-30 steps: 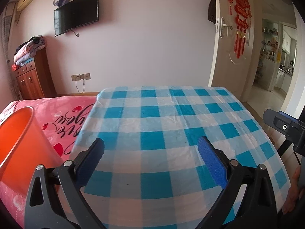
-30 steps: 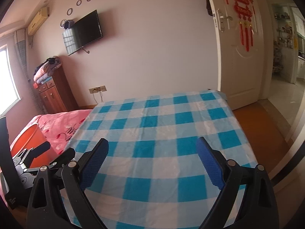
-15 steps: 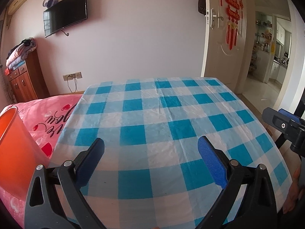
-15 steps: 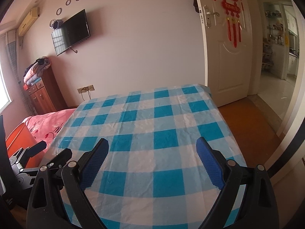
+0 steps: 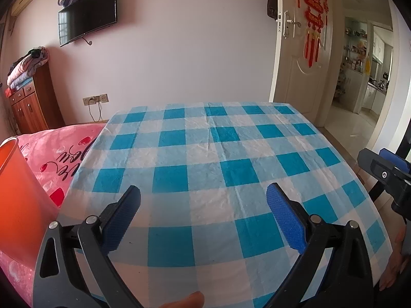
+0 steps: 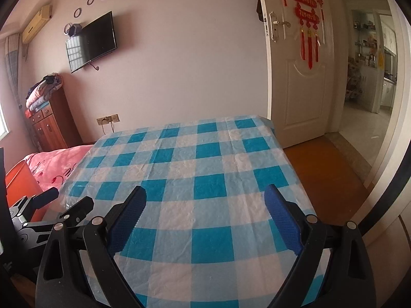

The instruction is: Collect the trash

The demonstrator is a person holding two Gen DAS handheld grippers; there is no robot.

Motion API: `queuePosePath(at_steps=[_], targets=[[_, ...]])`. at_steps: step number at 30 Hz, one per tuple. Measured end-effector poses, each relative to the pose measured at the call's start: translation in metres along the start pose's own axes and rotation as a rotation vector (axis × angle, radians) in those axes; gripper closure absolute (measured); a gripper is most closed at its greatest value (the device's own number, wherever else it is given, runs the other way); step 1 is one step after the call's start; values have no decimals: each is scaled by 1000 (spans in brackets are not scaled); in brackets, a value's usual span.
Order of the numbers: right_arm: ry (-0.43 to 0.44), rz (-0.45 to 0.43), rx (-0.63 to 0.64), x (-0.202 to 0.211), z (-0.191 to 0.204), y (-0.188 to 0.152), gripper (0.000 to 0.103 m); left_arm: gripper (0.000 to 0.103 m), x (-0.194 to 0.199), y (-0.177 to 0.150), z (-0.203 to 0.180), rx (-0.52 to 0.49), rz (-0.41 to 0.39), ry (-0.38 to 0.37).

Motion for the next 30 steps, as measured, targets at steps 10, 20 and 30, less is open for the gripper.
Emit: queuePosePath(at_steps=[10, 20, 30], targets=[[-9, 4, 1, 1, -1, -2, 11, 4, -1, 0, -1, -2, 2, 0], [-10, 5, 4, 1, 0, -3, 11, 4, -1, 0, -5, -3, -3, -2], [-3, 33, -18, -10, -9, -10, 11, 4, -15, -4, -10, 17, 36, -25]])
Point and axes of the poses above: each gripper's, at about its wrist camera, not at the fingertips, and x roughly against the way its jaws point, z to its left, y to its top, the point moved 3 cm from there along -x, roughly the way its jaws point, and after that the axes turned 13 degrees about y, right-handed, at the moved point
